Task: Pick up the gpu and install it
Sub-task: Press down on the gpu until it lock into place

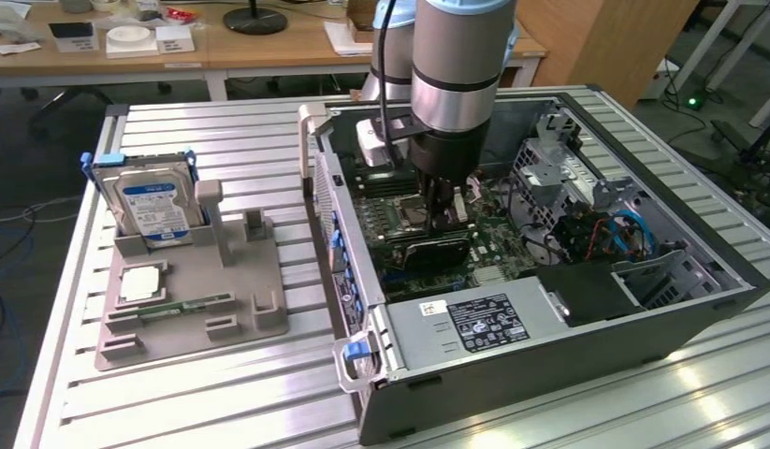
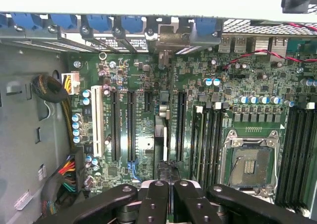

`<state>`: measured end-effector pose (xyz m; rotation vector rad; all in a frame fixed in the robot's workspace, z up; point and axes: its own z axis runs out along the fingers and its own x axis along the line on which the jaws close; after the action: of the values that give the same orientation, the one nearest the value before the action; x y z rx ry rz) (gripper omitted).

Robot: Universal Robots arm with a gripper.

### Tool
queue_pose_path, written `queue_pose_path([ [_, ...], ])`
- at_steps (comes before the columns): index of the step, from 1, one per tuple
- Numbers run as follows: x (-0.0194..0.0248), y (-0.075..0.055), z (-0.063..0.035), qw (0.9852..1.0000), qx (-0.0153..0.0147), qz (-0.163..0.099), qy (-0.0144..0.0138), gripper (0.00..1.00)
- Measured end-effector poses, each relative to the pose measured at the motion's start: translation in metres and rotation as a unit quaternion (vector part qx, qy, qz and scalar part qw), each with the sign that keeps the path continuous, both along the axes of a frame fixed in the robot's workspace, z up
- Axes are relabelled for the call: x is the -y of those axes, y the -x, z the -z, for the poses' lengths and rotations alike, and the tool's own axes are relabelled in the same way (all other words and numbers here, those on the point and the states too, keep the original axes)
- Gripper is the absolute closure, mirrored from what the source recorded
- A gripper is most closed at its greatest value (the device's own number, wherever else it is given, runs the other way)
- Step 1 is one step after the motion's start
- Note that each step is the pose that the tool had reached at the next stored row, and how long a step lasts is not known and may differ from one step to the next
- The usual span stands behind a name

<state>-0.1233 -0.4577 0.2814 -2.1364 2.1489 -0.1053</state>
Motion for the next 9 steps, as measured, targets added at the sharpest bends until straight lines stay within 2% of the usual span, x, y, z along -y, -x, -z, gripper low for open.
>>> queue_pose_path([
  [9, 0.0, 0.0014, 0.0, 1.0, 0.0, 0.0, 0.0, 0.89],
])
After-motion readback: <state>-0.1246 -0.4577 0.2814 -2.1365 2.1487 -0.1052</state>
